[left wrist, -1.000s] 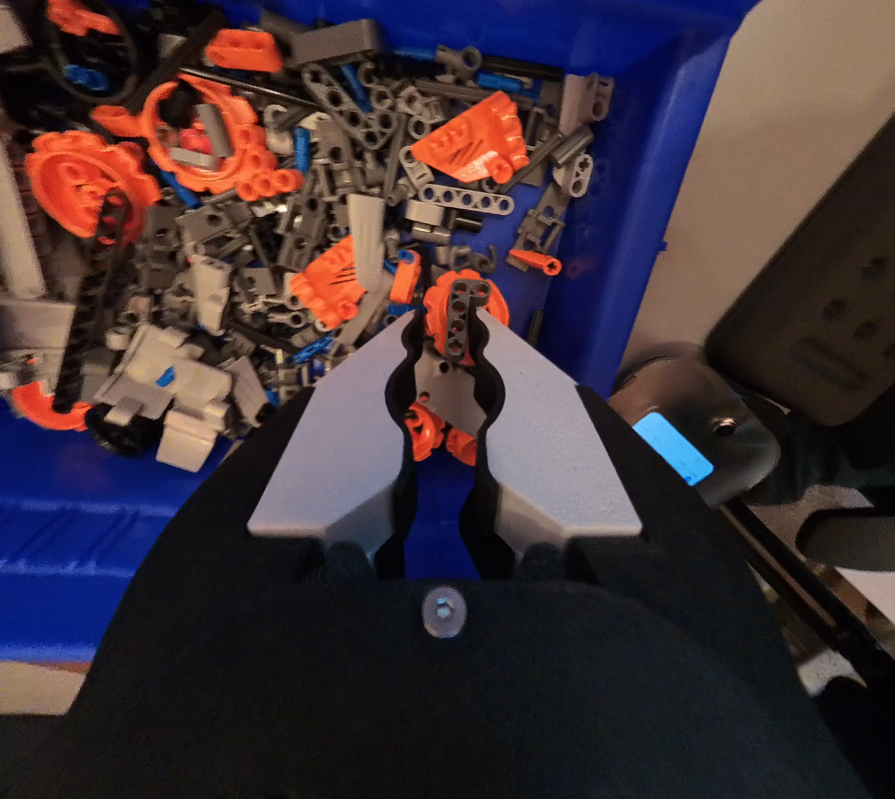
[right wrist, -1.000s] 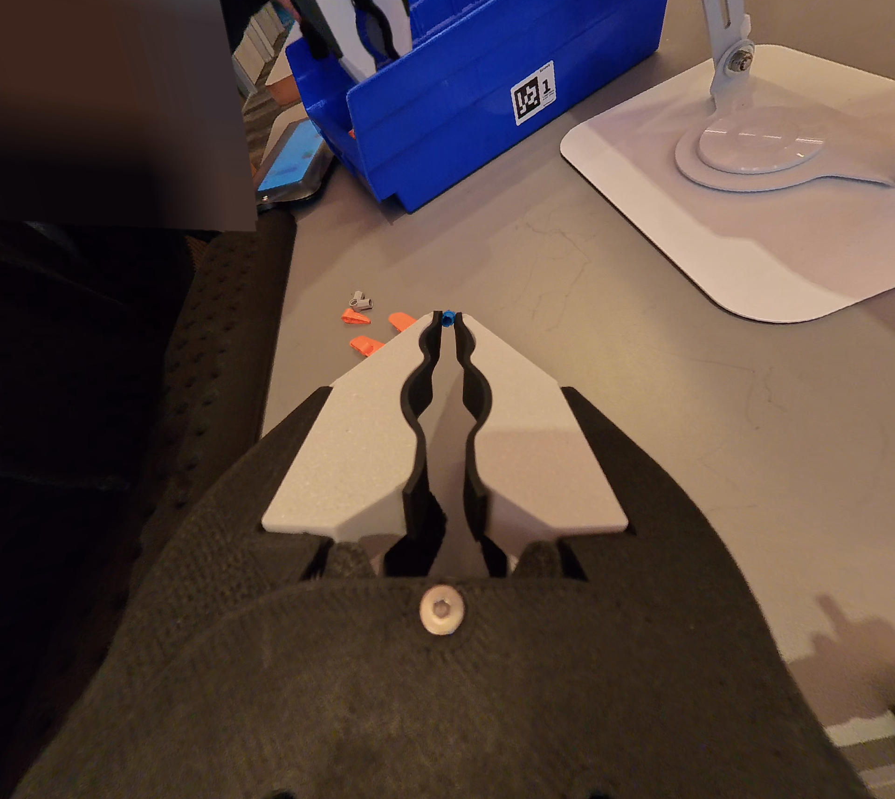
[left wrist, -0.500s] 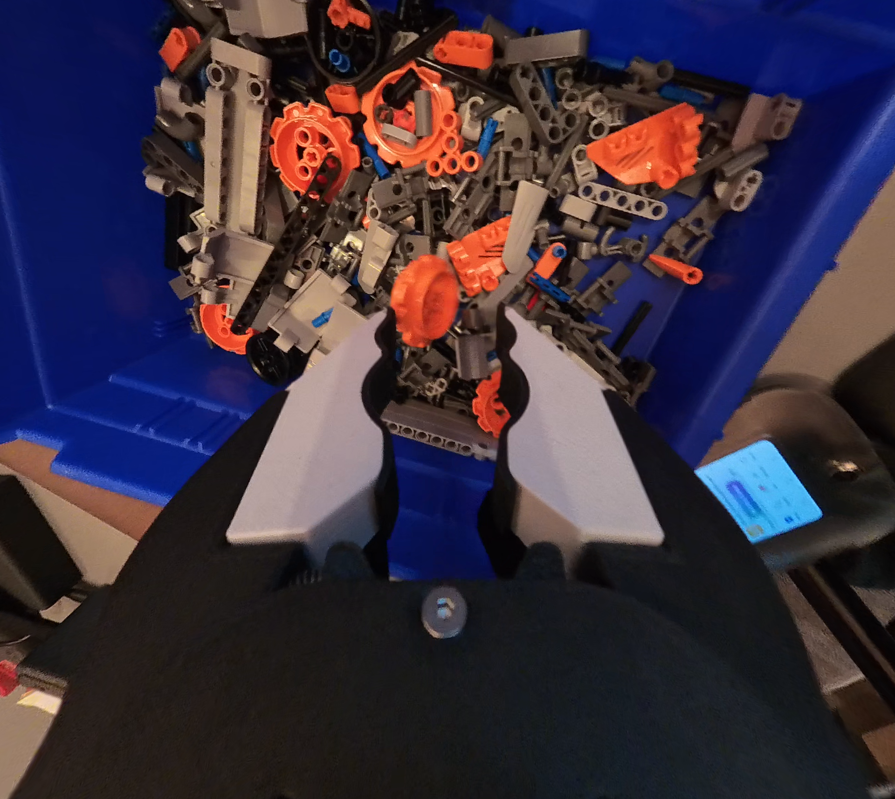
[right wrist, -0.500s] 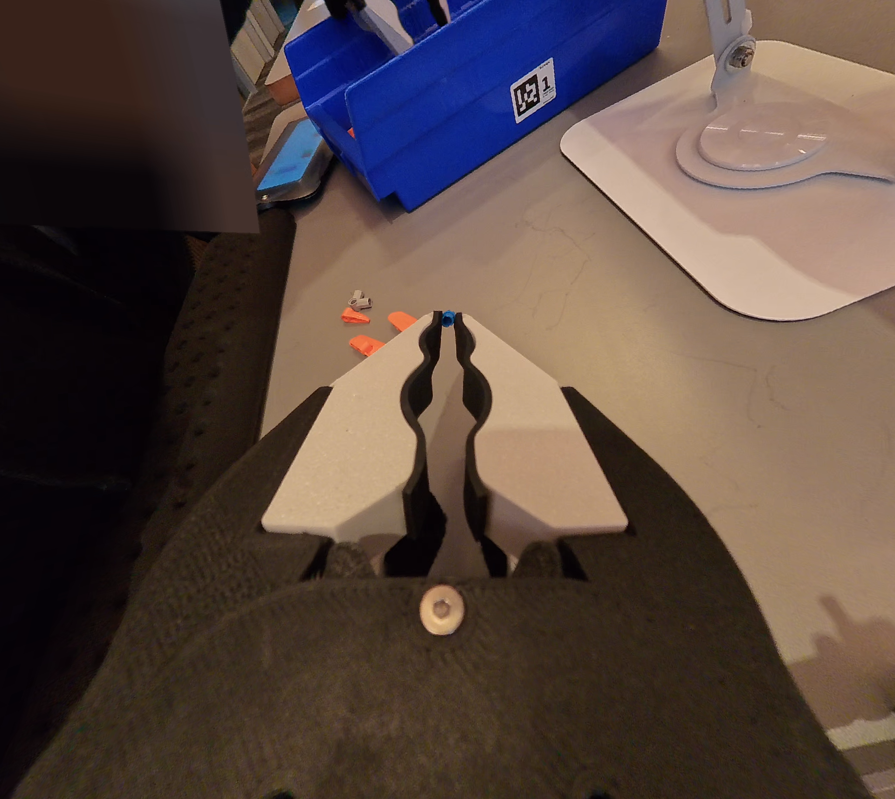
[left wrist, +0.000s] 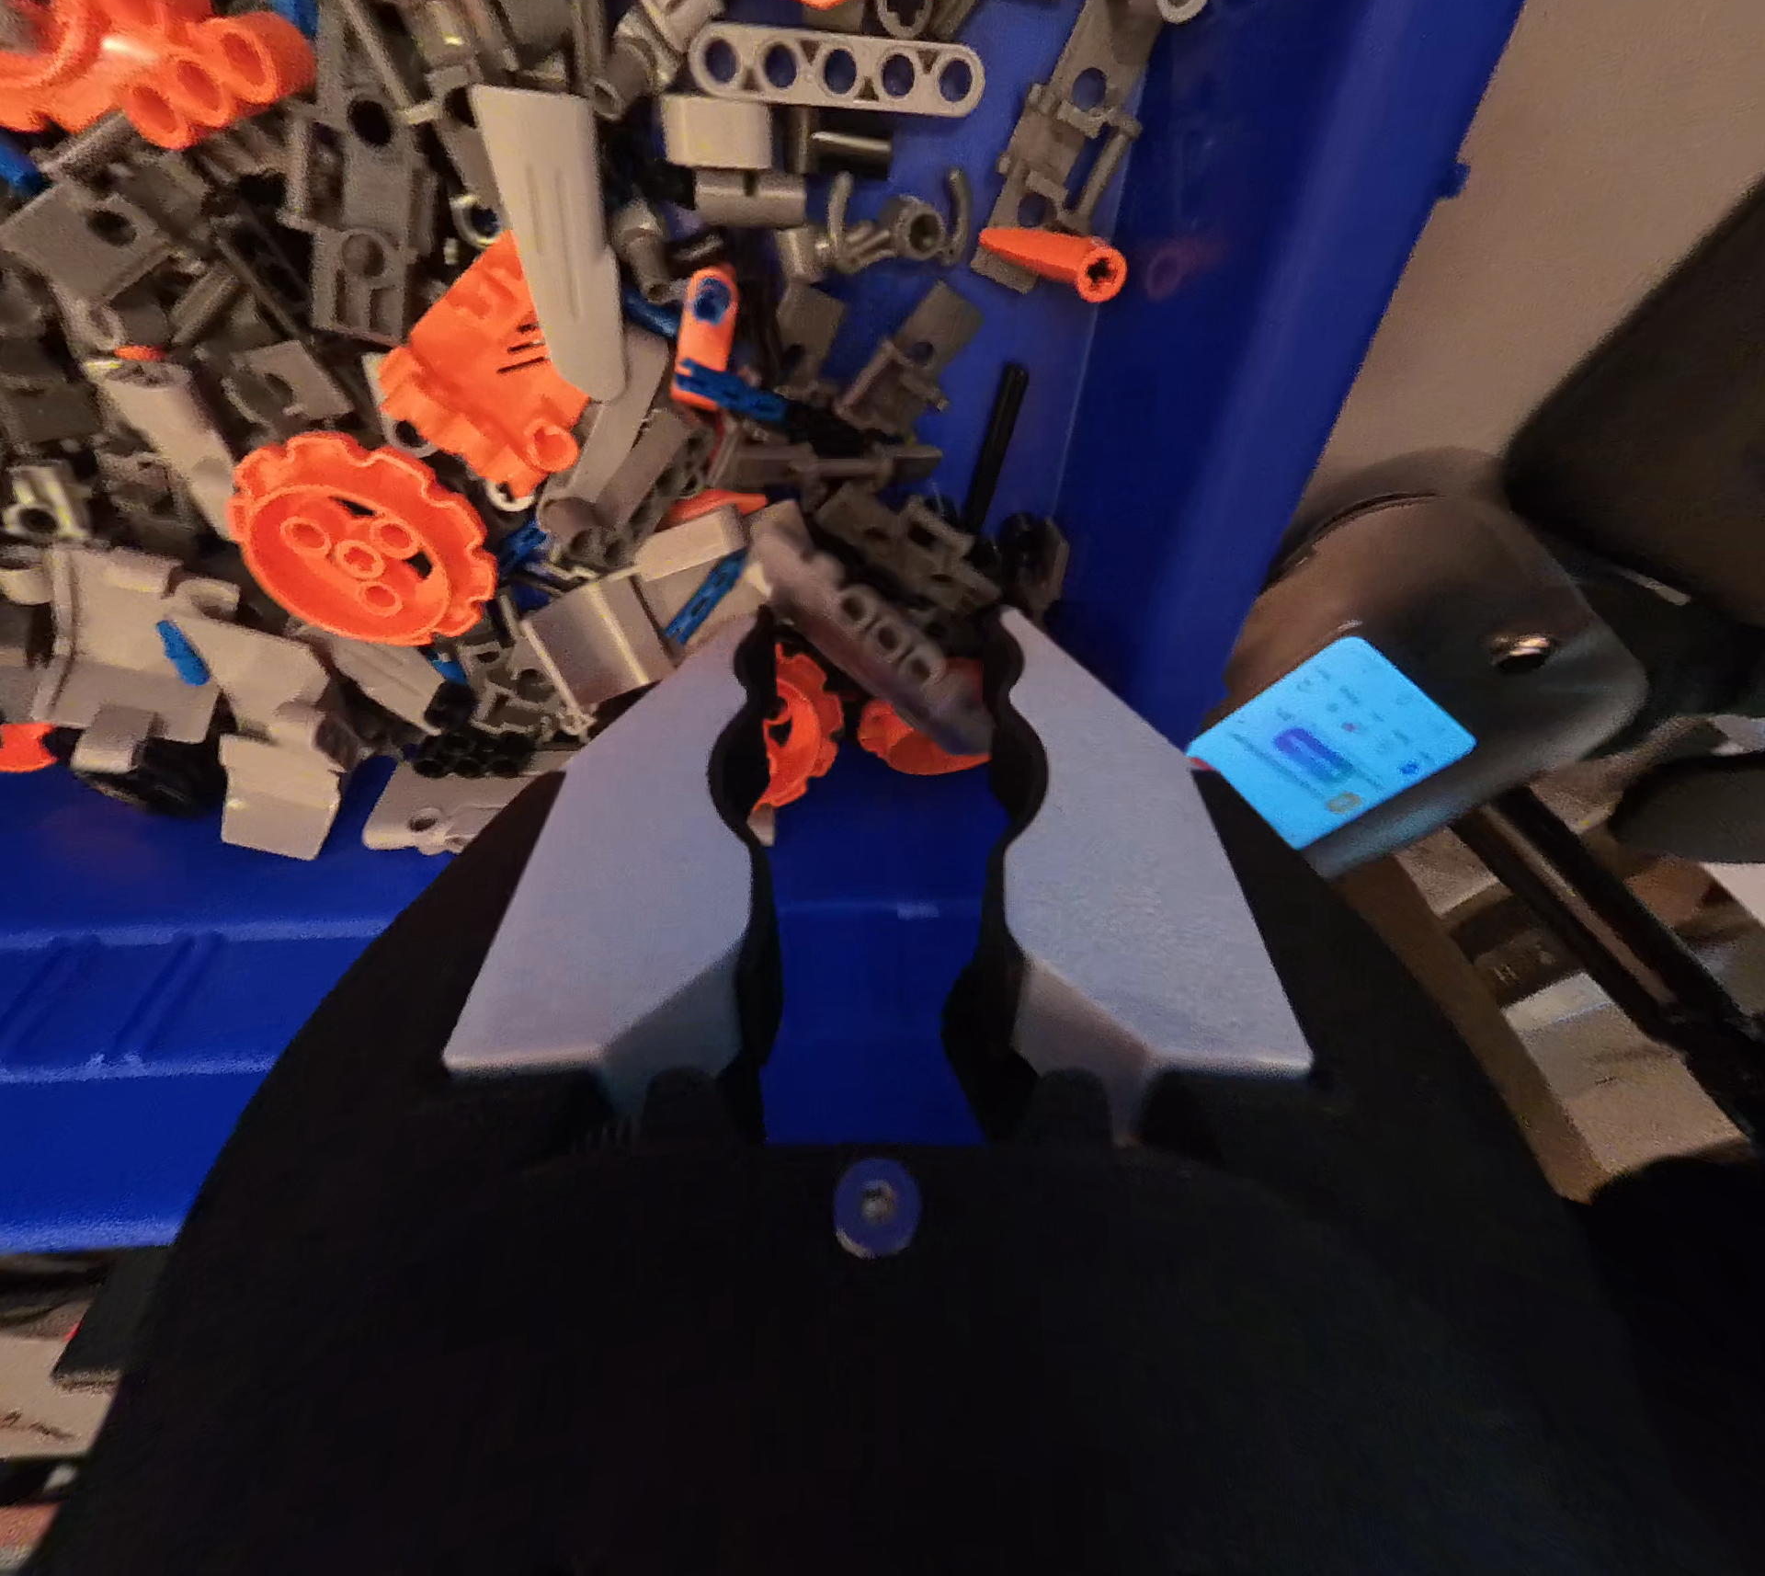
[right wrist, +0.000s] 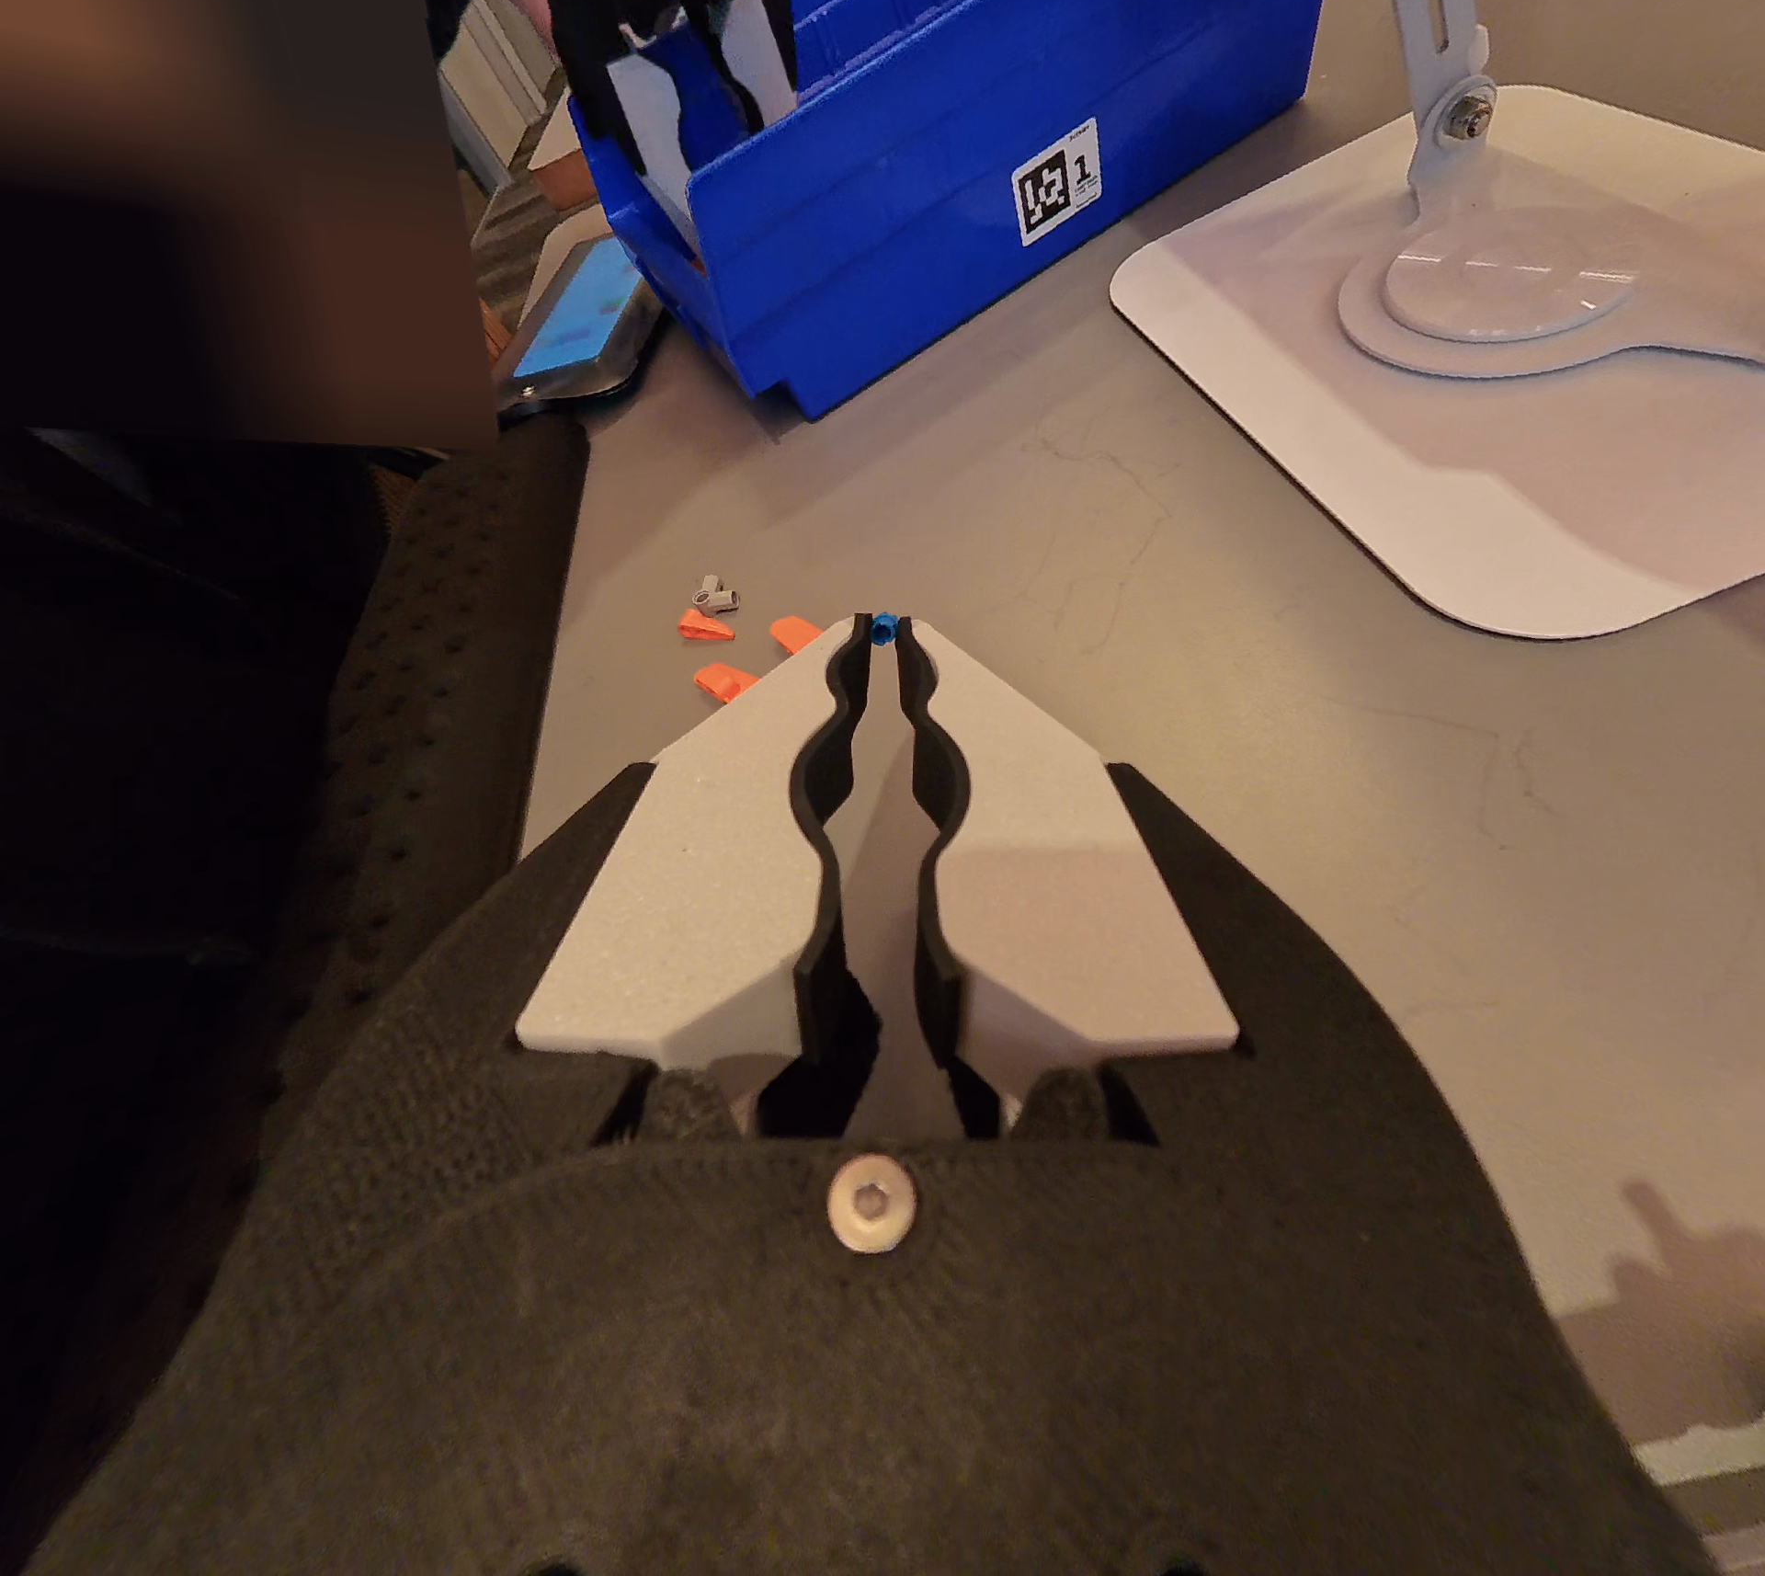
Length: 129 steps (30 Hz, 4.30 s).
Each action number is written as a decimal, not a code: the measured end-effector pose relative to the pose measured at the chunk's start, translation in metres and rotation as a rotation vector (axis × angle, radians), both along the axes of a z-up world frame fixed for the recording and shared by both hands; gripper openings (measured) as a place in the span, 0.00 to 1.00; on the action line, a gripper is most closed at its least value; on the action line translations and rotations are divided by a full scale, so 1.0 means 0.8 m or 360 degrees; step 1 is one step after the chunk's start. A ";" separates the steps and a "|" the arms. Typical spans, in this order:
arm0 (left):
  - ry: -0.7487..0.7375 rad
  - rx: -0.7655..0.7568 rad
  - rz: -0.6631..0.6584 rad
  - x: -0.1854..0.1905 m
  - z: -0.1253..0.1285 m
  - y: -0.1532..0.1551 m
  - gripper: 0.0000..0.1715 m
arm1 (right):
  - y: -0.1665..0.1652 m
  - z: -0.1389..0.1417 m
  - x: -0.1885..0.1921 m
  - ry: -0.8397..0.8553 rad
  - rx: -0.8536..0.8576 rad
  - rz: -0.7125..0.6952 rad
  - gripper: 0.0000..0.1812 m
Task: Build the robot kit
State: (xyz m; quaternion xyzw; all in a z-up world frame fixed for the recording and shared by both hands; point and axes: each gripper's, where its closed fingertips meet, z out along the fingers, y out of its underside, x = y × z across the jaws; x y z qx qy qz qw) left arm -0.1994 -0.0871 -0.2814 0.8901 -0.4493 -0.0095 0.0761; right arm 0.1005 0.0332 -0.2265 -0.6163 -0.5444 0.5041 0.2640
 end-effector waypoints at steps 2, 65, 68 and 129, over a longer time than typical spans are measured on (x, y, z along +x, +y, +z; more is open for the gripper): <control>-0.0005 -0.0016 -0.0016 0.003 0.001 0.000 0.16 | 0.000 0.000 0.000 0.0001 0.0001 -0.0001 0.01; -0.0095 0.0337 0.0000 0.003 0.033 0.041 0.19 | 0.001 -0.001 0.000 -0.0003 -0.0004 -0.0003 0.02; -0.0132 0.0213 -0.0115 0.018 0.021 0.019 0.18 | 0.000 -0.001 0.000 -0.0003 -0.0003 0.0000 0.02; 0.0064 -0.0202 -0.0147 -0.011 0.001 -0.025 0.17 | 0.001 -0.004 0.000 -0.0010 -0.0021 -0.0001 0.02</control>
